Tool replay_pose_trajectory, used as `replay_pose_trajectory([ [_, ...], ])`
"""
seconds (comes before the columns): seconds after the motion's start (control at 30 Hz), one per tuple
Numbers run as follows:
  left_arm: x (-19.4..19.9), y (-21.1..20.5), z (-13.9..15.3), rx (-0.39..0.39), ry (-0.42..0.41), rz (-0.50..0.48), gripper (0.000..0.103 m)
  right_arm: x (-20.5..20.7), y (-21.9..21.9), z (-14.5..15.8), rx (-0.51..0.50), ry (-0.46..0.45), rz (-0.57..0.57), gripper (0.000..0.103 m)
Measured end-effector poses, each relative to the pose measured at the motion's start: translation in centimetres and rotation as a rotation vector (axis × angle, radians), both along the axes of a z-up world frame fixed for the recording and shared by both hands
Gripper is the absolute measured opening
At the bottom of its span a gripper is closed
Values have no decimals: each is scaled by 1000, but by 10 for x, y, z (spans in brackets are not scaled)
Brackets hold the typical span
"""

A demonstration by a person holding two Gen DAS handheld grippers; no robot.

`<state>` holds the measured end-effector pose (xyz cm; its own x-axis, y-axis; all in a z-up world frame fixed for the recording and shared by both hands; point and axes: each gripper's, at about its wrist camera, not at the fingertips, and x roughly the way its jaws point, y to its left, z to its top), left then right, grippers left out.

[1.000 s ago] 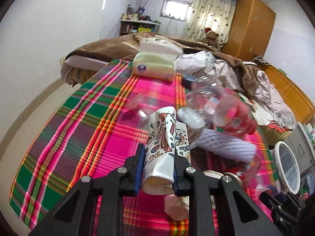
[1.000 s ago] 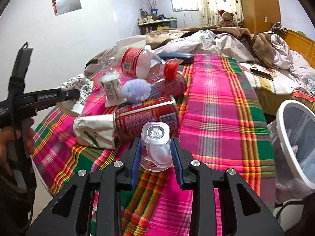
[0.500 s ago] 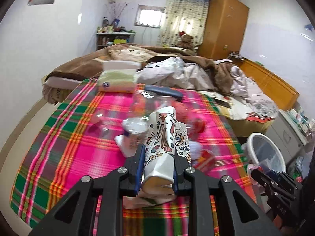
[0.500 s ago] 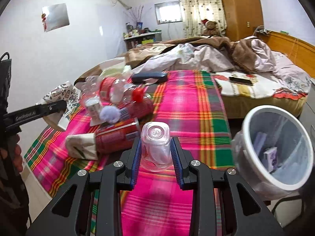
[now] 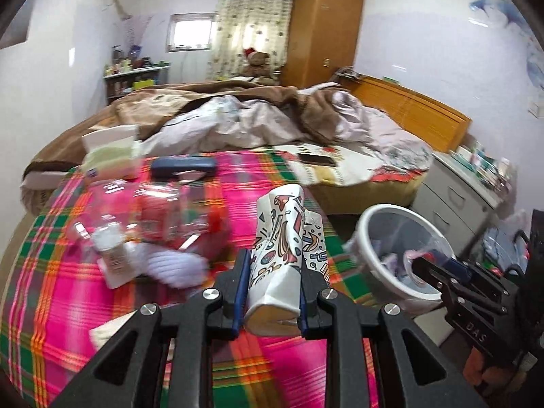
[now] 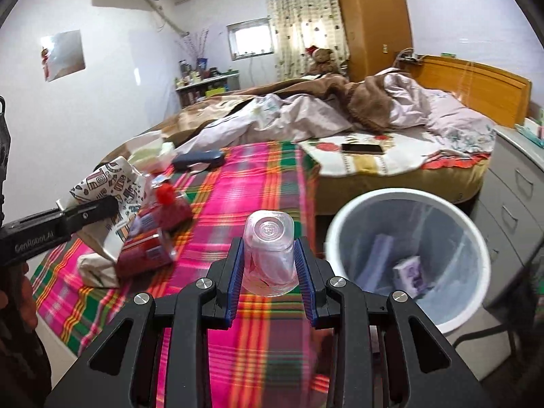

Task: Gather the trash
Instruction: 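Carry the paper cup and plastic cup over the trash bin with both grippers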

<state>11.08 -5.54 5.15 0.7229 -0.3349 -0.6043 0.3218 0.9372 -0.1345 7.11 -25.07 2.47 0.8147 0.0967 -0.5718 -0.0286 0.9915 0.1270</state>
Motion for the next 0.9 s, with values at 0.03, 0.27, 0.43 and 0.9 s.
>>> replay_pose_trajectory([
  [0.03,0,-9,1,4,-2,-14,25,0,-5,0,-1,0,-11,31],
  [0.27,4,-61,0,10,4,-112,25,-2,-40,0,-6,0,-81,31],
  [0.43,5,-97,-4,12,18,-184,24,0,-68,-4,10,20,-130,31],
  [0.9,18,-178,-29,30,91,-334,25,14,-114,-31,8,137,-213,31],
])
